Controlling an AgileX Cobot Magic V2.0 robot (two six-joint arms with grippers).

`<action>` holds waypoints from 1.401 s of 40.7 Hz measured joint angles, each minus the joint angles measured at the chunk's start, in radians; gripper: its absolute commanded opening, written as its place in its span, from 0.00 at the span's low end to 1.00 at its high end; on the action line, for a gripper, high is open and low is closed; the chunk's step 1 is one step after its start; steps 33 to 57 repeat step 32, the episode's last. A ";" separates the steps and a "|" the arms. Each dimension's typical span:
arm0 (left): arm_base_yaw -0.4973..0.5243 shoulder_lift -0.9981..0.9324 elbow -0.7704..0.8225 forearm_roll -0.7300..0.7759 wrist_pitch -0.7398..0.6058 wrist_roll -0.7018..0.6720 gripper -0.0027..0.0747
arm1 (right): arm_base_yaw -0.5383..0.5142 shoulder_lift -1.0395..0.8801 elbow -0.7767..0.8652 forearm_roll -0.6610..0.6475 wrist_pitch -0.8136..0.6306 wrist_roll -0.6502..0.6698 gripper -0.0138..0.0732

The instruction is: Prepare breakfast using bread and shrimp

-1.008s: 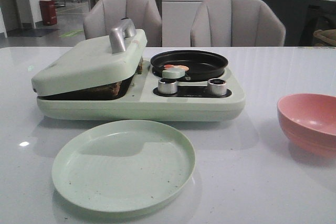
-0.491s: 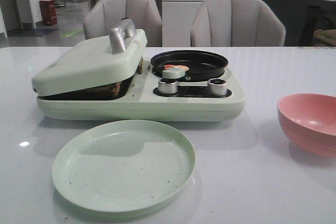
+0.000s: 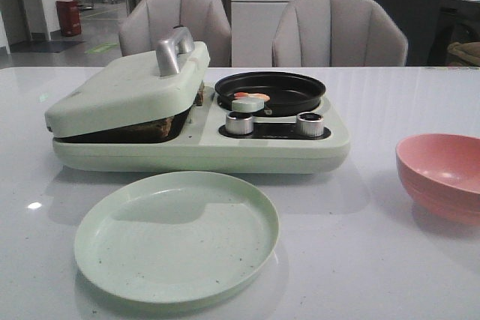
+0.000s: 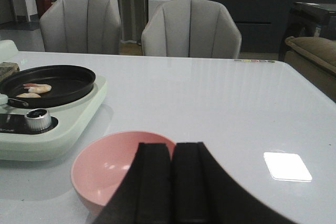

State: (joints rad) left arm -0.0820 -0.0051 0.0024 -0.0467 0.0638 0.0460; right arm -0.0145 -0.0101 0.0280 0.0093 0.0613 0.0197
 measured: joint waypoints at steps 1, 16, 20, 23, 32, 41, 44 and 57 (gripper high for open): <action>0.000 0.000 0.000 0.000 0.000 0.000 0.16 | 0.000 0.000 0.000 0.000 -0.002 0.000 0.20; 0.000 0.000 0.000 0.000 0.000 0.000 0.16 | 0.000 0.000 0.000 0.000 -0.002 0.000 0.20; 0.000 0.000 0.000 0.000 0.000 0.000 0.16 | 0.000 0.000 0.000 0.000 -0.002 0.000 0.20; 0.000 0.000 0.000 0.000 0.000 0.000 0.16 | 0.000 0.000 0.000 0.000 0.001 0.000 0.20; 0.000 0.000 0.000 0.000 0.000 0.000 0.16 | 0.000 0.000 0.000 0.000 0.013 0.000 0.20; 0.000 0.000 0.000 0.000 0.000 0.000 0.16 | 0.000 0.000 0.000 0.000 0.013 0.000 0.20; 0.000 0.000 0.000 0.000 0.000 0.000 0.16 | 0.000 0.000 0.000 0.000 0.013 0.000 0.20; 0.000 0.000 0.000 0.000 0.000 0.000 0.16 | 0.000 0.000 0.000 0.000 0.013 0.000 0.20</action>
